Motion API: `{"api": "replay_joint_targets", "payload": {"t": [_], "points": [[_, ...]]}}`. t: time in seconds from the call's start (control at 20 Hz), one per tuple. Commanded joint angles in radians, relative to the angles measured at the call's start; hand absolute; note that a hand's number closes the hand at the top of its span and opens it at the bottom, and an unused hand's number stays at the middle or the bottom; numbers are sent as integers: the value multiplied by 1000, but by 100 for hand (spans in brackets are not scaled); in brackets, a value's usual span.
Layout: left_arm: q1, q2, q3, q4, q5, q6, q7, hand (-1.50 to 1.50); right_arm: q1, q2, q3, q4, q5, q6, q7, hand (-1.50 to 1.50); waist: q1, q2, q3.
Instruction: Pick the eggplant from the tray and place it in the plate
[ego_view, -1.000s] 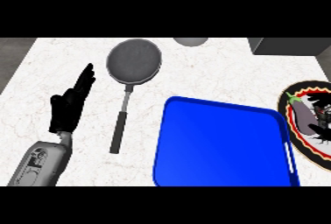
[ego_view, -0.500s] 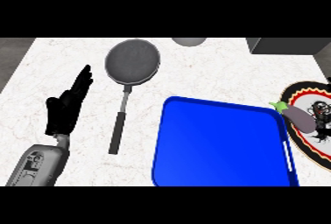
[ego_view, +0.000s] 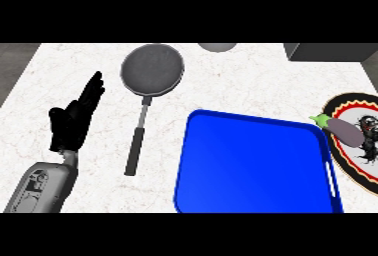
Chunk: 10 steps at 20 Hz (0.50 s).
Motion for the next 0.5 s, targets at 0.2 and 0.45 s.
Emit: {"api": "replay_joint_targets", "payload": {"t": [0.2, 0.45], "points": [[11, -24, -25, -20, -26, 18, 5, 0, 87, -109, -53, 0, -50, 208, -46, -150, 6, 5, 7], [16, -18, -3, -17, -5, 9, 3, 0, 151, -135, -48, -28, -43, 225, -52, -150, 1, 5, 9]]}}
